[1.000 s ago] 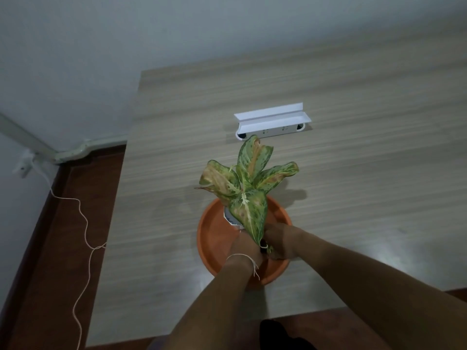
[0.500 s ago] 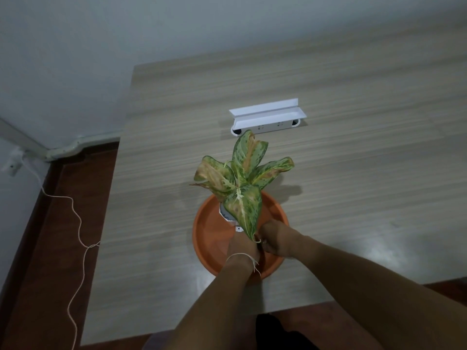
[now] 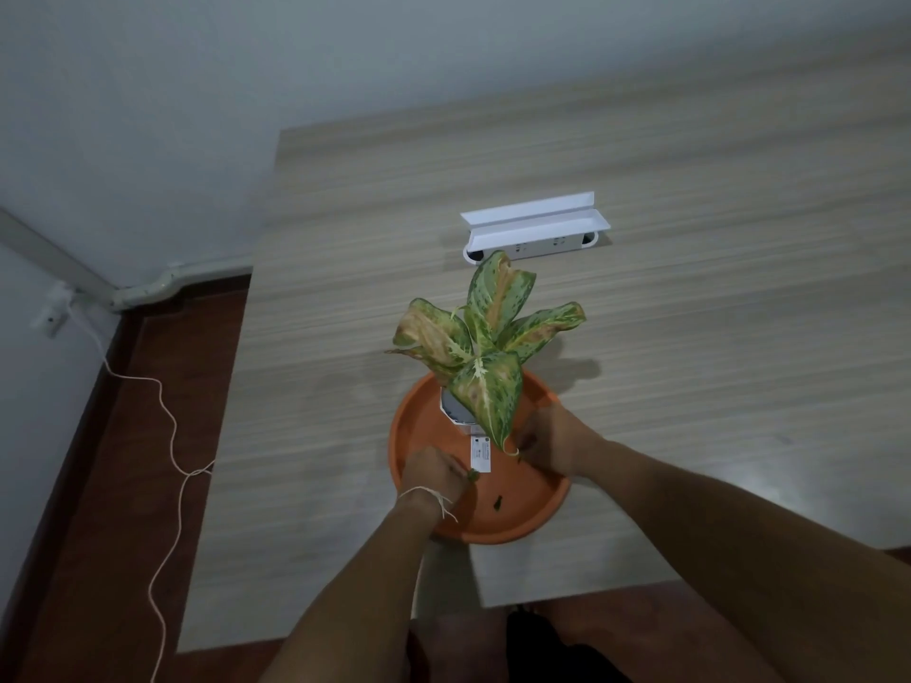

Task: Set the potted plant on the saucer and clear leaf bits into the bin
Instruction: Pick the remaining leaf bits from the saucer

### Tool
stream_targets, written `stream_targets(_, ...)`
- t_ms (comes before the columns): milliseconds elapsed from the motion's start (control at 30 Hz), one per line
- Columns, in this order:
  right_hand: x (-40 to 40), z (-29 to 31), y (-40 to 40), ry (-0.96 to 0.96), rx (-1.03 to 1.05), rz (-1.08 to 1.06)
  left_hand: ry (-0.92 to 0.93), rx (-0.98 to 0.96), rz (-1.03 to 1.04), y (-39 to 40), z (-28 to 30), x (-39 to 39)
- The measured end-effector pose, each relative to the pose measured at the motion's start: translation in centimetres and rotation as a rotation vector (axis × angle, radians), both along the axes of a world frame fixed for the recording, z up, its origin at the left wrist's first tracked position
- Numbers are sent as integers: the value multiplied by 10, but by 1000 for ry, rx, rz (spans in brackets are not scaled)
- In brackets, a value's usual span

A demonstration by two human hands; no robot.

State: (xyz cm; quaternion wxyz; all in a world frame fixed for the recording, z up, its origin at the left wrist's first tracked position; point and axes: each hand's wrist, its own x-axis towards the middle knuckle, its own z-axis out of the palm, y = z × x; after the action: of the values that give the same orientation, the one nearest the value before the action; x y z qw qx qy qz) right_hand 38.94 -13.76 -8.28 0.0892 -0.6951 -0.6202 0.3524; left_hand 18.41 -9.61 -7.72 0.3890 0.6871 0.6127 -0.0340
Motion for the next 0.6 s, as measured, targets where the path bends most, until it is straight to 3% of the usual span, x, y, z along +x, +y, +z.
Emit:
stream_targets(233,-5,0,-3,-11,2,15,107,0,-369,-20,-1,18)
stream_targets(600,-1,0,-1,-41,17,6,250,112,-647,-23,11,30)
